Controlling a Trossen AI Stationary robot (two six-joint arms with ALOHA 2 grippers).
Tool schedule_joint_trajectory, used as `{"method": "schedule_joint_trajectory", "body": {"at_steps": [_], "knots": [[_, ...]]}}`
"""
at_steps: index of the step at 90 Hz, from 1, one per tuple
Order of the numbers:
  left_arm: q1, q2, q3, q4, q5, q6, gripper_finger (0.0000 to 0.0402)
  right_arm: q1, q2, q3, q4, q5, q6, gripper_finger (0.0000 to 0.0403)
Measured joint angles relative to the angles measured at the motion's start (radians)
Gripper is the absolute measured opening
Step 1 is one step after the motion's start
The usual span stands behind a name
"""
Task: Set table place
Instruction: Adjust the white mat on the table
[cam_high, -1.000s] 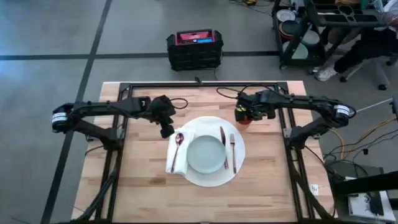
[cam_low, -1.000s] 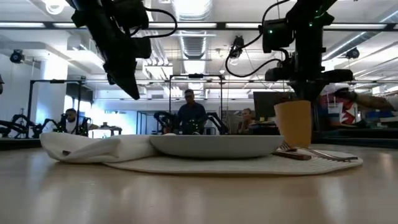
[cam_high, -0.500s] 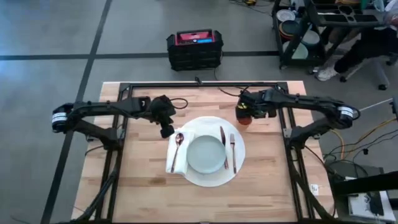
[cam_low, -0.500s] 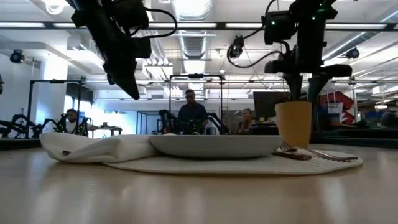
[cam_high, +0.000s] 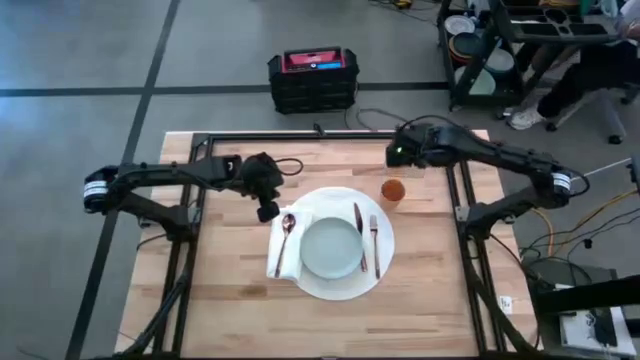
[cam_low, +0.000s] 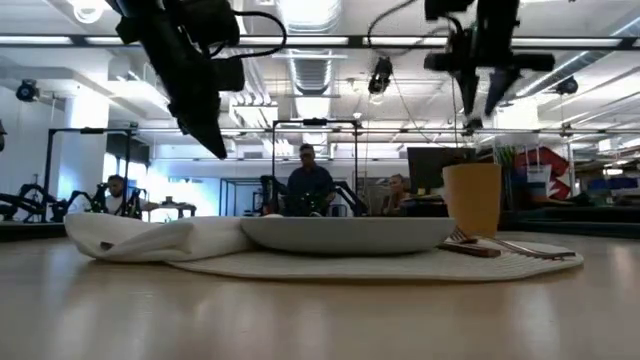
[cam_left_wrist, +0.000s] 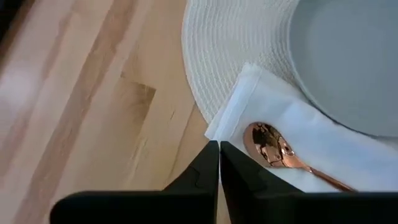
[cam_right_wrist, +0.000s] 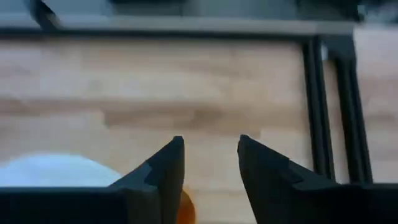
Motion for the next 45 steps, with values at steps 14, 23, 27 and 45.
{"method": "schedule_joint_trajectory", "body": {"at_steps": [14, 23, 27, 45], "knots": [[0.016, 0.000, -0.001, 0.188, -0.064, 0.149, 0.0000, 0.000, -0.022, 0.164, -0.008, 0.062, -0.116, 0.0052], [0.056, 0.013, 0.001, 0.358, -0.069, 0.161, 0.0000, 0.010, -0.040, 0.239, -0.026, 0.108, -0.157, 0.0011], [0.092, 0.030, 0.006, 0.391, 0.003, 0.138, 0.0000, 0.013, -0.045, 0.269, -0.043, 0.118, -0.154, 0.0008], [0.231, 0.281, 0.133, 0.225, 0.330, 0.073, 0.0000, 0.056, -0.071, 0.366, -0.104, 0.127, -0.162, 0.0002]]}}
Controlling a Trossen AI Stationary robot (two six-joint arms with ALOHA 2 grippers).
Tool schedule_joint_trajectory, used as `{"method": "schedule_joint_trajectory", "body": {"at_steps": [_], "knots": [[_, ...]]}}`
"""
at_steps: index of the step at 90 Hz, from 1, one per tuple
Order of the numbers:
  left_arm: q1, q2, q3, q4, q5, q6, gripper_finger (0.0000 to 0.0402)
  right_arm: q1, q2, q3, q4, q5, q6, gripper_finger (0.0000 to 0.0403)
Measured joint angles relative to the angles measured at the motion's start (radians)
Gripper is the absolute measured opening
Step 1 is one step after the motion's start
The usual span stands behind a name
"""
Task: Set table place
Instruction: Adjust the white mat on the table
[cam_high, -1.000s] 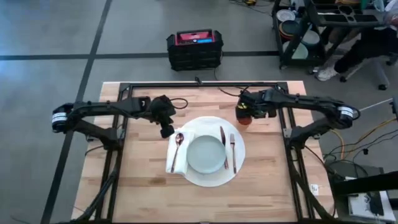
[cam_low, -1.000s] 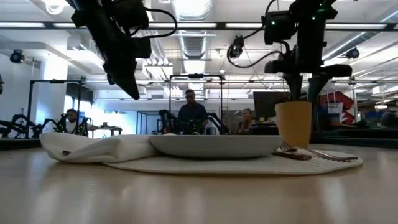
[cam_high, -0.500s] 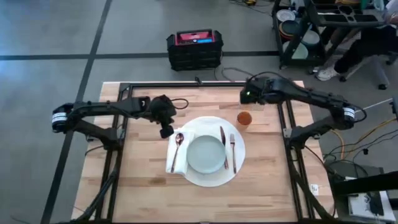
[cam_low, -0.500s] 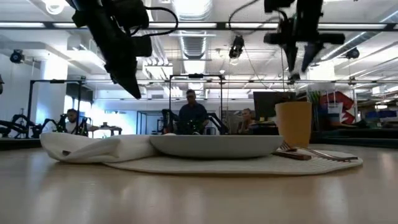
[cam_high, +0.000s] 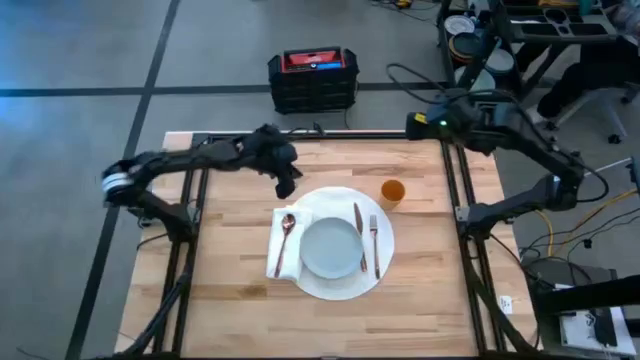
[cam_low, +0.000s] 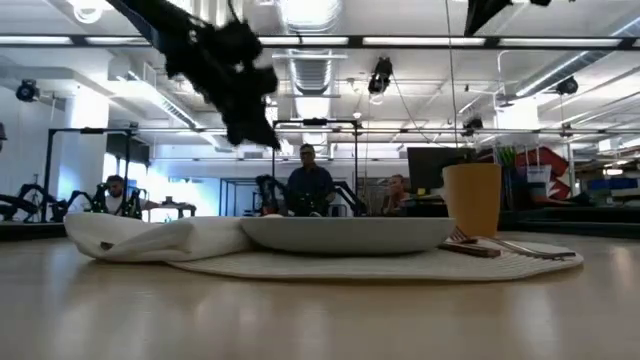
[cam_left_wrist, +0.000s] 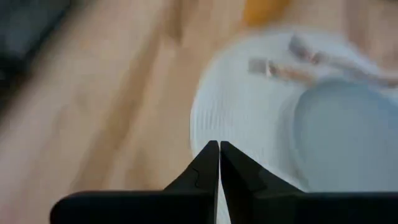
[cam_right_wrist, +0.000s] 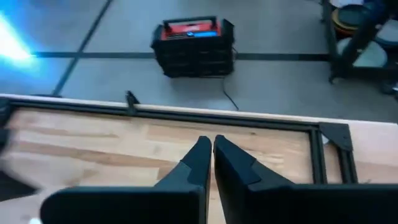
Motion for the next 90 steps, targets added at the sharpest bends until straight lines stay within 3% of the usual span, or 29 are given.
{"method": "schedule_joint_trajectory", "body": {"at_steps": [14, 33, 49, 68, 90], "knots": [[0.002, 0.220, 0.192, -0.115, 0.183, 0.130, 0.0000, 0.035, -0.006, 0.028, -0.003, 0.006, -0.002, 0.0001], [-0.052, 0.391, 0.415, -0.403, 0.196, 0.304, 0.0000, 0.048, -0.007, 0.035, -0.055, 0.006, -0.003, 0.0000], [-0.102, 0.440, 0.412, -0.428, 0.128, 0.372, 0.0000, 0.049, -0.006, 0.033, -0.079, 0.006, -0.003, 0.0000], [-0.141, 0.483, 0.399, -0.328, 0.011, 0.370, 0.0000, 0.049, -0.006, 0.033, -0.082, 0.006, -0.010, 0.0000], [-0.144, 0.481, 0.400, -0.227, 0.000, 0.350, 0.0000, 0.049, -0.006, 0.033, -0.083, -0.025, -0.010, 0.0000]]}}
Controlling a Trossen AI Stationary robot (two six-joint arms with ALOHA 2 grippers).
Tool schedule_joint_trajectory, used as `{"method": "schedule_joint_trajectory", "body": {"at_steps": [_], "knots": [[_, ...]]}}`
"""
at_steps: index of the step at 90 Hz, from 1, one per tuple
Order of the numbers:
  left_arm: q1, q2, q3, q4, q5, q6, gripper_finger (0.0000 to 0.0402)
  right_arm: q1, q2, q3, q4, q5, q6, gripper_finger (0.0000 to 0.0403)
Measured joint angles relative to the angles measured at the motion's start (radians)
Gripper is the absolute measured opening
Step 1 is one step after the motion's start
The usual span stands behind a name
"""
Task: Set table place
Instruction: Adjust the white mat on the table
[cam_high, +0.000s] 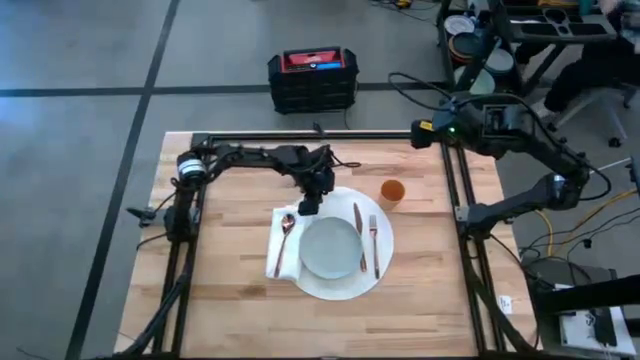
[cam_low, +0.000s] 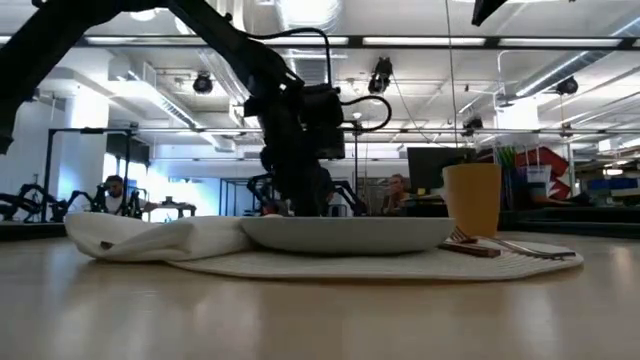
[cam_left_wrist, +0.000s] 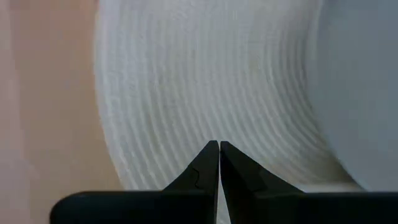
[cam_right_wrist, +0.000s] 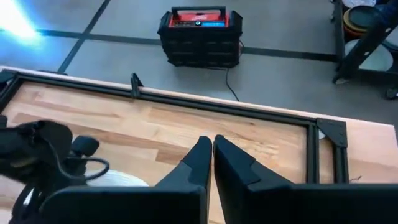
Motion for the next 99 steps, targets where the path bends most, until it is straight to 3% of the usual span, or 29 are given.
{"method": "schedule_joint_trajectory", "body": {"at_steps": [77, 99], "knots": [[-0.009, 0.018, -0.087, 0.042, -0.001, 0.039, 0.0000, 0.031, 0.000, -0.001, 0.002, -0.026, 0.029, 0.0000], [0.001, 0.019, -0.123, 0.024, -0.044, 0.076, 0.0000, 0.057, 0.000, -0.001, 0.002, -0.026, 0.039, 0.0000]]}}
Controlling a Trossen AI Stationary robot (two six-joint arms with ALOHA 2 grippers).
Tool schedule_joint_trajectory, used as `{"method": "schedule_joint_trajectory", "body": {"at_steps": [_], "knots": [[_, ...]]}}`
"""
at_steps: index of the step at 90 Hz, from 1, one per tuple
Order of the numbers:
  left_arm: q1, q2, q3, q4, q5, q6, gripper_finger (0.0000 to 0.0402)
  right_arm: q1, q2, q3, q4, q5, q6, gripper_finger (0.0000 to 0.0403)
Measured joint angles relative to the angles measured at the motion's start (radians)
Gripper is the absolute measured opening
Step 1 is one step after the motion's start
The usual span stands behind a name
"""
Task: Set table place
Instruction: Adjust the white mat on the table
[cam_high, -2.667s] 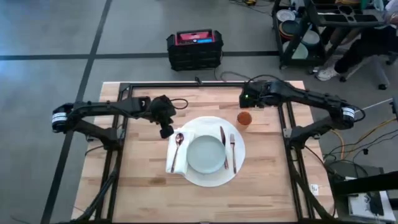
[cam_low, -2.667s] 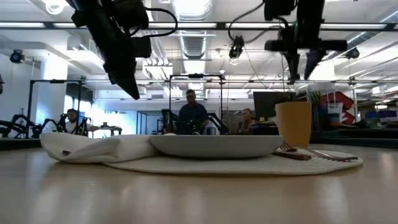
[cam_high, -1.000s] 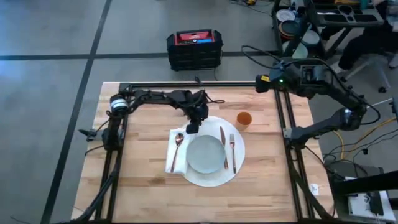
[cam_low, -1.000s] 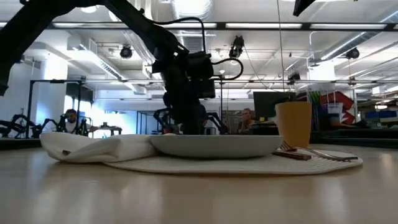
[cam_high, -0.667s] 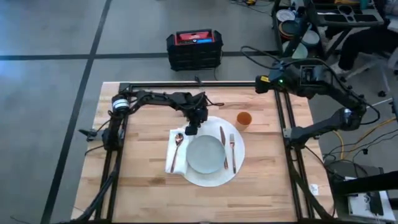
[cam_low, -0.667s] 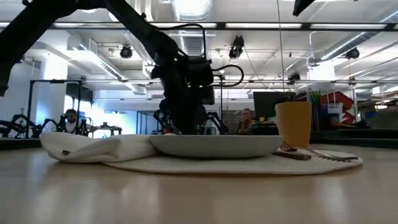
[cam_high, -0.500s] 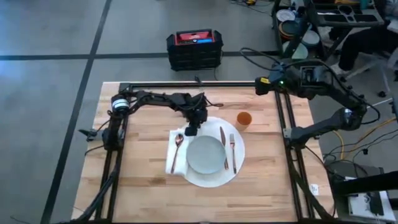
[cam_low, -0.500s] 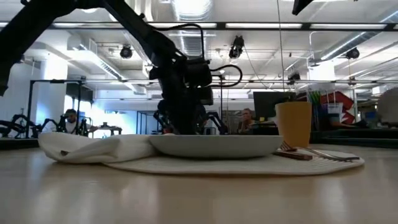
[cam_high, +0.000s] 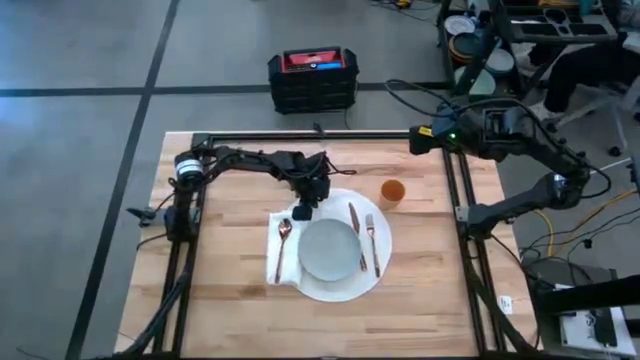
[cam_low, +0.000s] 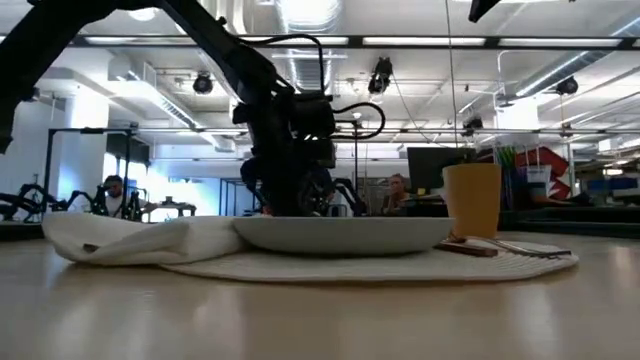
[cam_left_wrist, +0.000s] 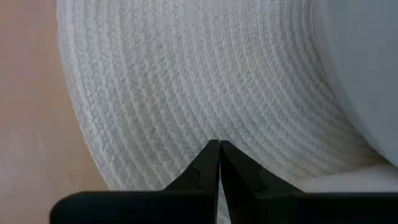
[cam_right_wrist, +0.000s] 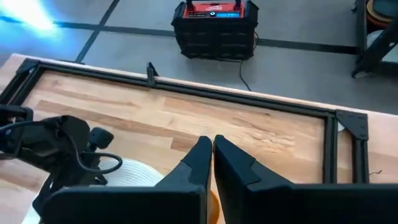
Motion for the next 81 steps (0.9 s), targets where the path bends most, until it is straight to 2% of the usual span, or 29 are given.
{"method": "schedule_joint_trajectory", "body": {"at_steps": [18, 57, 81], "knots": [[0.002, 0.001, -0.007, 0.015, -0.015, 0.050, 0.0000, 0.002, 0.002, 0.000, 0.000, 0.000, 0.025, 0.0000], [0.002, -0.005, 0.060, 0.027, -0.032, 0.143, 0.0000, 0.002, 0.003, 0.000, 0.007, 0.002, 0.026, 0.0000], [0.004, -0.057, 0.073, -0.007, -0.093, 0.160, 0.0000, 0.002, 0.004, 0.000, 0.016, 0.005, 0.022, 0.0000]]}}
